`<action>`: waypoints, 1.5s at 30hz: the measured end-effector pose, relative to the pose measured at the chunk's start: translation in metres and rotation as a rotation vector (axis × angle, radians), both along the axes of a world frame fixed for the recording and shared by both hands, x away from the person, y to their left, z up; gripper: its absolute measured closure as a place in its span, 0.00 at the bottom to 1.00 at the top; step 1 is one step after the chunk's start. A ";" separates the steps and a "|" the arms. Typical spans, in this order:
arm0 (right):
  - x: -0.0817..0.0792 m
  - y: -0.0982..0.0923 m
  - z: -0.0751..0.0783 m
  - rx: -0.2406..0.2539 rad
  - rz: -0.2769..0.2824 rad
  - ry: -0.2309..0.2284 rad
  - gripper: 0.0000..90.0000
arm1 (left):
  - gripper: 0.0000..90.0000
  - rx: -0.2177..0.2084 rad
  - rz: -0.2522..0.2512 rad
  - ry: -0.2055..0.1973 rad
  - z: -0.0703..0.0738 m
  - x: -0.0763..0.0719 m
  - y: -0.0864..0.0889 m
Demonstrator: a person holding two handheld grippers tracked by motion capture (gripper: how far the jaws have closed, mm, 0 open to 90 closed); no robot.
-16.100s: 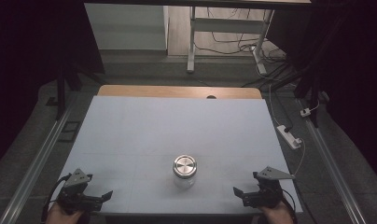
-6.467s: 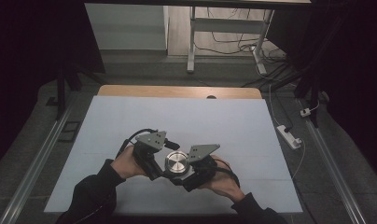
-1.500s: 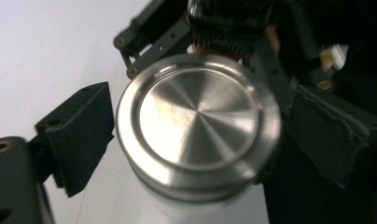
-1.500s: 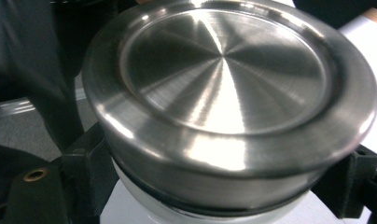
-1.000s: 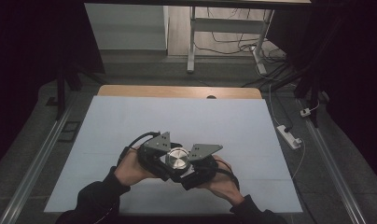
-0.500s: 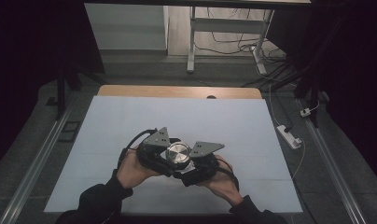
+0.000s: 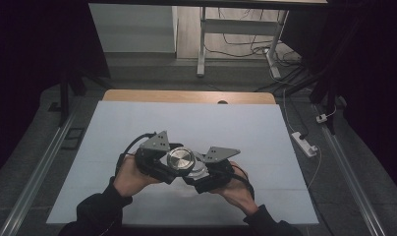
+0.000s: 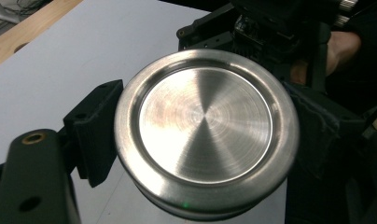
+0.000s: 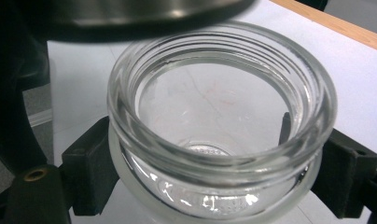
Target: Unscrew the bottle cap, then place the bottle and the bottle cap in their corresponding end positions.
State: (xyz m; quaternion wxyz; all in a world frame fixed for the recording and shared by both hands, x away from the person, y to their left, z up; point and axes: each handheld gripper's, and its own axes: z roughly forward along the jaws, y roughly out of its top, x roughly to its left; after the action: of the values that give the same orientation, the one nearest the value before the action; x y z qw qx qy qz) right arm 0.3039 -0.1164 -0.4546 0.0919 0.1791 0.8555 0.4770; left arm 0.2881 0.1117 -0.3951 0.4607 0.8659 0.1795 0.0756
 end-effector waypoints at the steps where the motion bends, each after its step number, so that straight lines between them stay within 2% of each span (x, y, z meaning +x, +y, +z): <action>1: 0.001 -0.001 0.000 -0.002 -0.002 -0.001 0.17 | 0.21 -0.003 0.000 0.001 0.000 -0.001 0.001; 11: 0.006 -0.007 0.001 0.005 -0.026 0.000 0.17 | 0.21 -0.019 -0.013 0.005 -0.001 -0.010 0.009; 18: 0.009 -0.011 0.001 0.009 -0.033 -0.003 0.17 | 0.21 -0.036 -0.040 0.013 -0.006 -0.018 0.012; 33: 0.016 -0.015 0.001 -0.001 -0.041 -0.014 0.17 | 0.21 -0.015 -0.091 0.034 -0.029 -0.037 0.012; 45: 0.026 -0.013 0.005 0.000 -0.052 -0.025 0.17 | 0.21 0.003 -0.095 0.041 -0.040 -0.039 0.005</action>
State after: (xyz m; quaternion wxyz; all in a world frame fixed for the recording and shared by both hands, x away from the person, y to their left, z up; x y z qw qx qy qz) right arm 0.3296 -0.1289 -0.4492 0.1151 0.1955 0.8492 0.4768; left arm 0.2492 0.1172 -0.4351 0.4588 0.8754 0.1475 0.0362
